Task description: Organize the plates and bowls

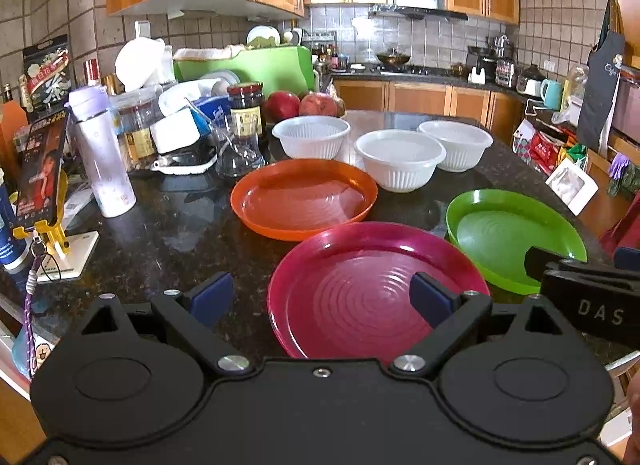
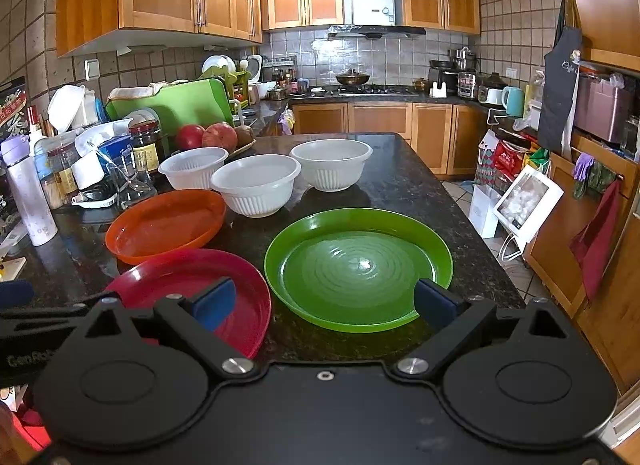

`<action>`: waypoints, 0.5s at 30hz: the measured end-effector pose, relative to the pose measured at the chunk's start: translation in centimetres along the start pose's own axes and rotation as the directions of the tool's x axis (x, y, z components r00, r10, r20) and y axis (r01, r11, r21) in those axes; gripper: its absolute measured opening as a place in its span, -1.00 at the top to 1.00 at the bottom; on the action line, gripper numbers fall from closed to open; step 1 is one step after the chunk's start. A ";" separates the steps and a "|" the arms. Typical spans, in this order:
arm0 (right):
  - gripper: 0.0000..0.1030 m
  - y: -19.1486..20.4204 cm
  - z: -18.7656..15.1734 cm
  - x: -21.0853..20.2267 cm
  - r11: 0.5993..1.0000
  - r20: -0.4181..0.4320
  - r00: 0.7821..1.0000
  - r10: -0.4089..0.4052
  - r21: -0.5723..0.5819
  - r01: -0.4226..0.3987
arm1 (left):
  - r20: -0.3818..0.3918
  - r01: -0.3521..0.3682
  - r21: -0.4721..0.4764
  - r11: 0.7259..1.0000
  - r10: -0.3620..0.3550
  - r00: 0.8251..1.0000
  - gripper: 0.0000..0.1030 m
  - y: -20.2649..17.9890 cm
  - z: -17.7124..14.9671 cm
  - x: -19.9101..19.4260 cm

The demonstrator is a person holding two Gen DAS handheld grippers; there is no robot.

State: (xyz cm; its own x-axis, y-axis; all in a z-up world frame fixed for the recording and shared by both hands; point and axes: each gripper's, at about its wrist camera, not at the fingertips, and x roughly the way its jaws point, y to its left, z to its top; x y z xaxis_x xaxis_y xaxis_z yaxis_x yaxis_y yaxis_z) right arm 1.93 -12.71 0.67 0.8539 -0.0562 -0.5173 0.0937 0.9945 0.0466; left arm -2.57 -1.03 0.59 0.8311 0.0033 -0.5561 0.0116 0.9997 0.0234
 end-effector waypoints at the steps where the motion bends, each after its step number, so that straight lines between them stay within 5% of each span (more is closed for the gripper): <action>1: -0.96 0.0 0.0 0.0 1.000 0.000 1.000 0.001 0.000 -0.001 | 0.003 0.000 0.004 1.000 0.000 1.000 -0.86 0.0 0.0 -0.1; 15: -0.96 -0.1 0.0 -0.2 1.000 0.014 1.000 0.001 -0.007 0.000 | 0.014 -0.028 0.003 1.000 0.028 1.000 -0.86 -0.5 0.0 -0.2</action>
State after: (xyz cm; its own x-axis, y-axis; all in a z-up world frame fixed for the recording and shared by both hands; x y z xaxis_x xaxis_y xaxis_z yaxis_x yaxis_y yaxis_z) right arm 1.72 -12.79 0.73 0.8612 -0.0569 -0.5051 0.0895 0.9952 0.0405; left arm -2.77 -1.50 0.72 0.8388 0.0312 -0.5435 -0.0100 0.9991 0.0418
